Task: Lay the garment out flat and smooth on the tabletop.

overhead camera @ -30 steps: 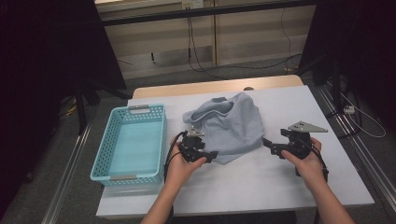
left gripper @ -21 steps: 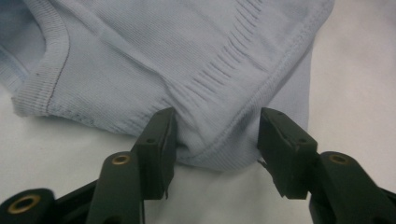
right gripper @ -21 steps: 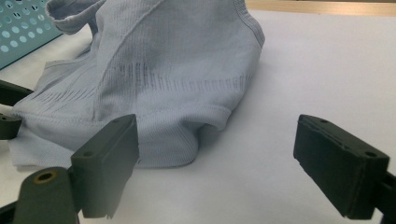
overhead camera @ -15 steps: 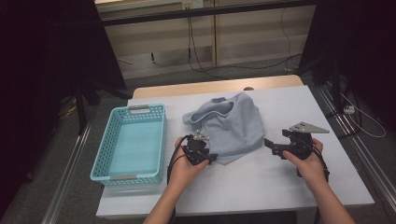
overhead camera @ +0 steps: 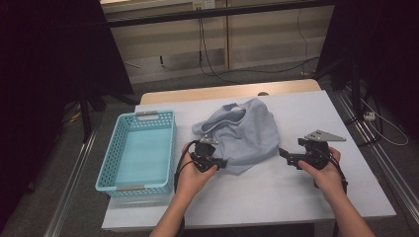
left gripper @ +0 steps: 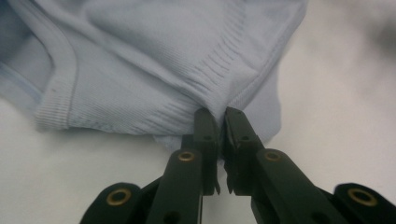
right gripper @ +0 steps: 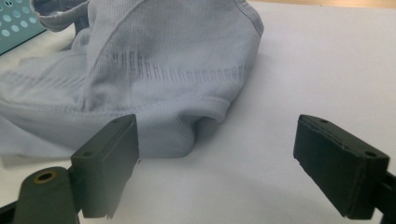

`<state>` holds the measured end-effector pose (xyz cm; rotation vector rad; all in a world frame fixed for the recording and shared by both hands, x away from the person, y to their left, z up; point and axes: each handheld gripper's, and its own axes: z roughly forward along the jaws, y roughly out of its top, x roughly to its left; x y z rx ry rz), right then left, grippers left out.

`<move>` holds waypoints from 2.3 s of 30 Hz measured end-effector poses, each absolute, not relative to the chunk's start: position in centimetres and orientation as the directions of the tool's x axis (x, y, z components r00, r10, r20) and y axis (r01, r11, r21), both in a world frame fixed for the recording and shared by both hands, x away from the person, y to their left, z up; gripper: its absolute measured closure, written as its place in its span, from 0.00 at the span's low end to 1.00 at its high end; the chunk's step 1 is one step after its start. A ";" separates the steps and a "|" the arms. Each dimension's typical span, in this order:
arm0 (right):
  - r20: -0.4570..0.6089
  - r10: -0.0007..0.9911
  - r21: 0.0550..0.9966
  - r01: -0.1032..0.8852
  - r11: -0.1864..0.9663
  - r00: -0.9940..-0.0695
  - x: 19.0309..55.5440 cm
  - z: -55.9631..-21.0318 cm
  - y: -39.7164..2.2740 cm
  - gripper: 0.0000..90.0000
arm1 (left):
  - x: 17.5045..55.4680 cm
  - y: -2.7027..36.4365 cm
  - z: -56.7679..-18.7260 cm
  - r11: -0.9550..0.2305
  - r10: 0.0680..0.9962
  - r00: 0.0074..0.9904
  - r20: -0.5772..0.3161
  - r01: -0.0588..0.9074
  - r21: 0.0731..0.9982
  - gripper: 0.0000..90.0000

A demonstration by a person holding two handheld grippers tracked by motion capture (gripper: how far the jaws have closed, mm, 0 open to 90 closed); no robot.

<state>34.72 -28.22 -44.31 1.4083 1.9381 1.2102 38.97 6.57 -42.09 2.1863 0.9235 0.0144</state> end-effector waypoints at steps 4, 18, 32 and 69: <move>0.129 0.918 0.845 0.526 0.096 -0.374 34.8 -44.5 -28.2 0.15 | 38.9 7.7 -40.6 -0.412 0.626 0.731 -0.270 0.605 0.682 0.95; 0.050 0.883 0.798 0.551 0.246 -0.467 36.3 -45.5 -25.4 0.50 | 38.6 10.4 -39.3 -0.350 0.658 0.700 -0.277 0.610 0.711 0.96; 0.071 0.863 0.808 0.536 0.244 -0.501 37.2 -45.1 -25.1 0.96 | 38.5 11.1 -39.2 -0.332 0.657 0.695 -0.292 0.614 0.716 0.96; 0.024 0.855 0.787 0.537 0.303 -0.518 35.8 -45.1 -24.7 0.64 | 38.6 11.7 -39.9 -0.312 0.680 0.676 -0.284 0.617 0.723 0.96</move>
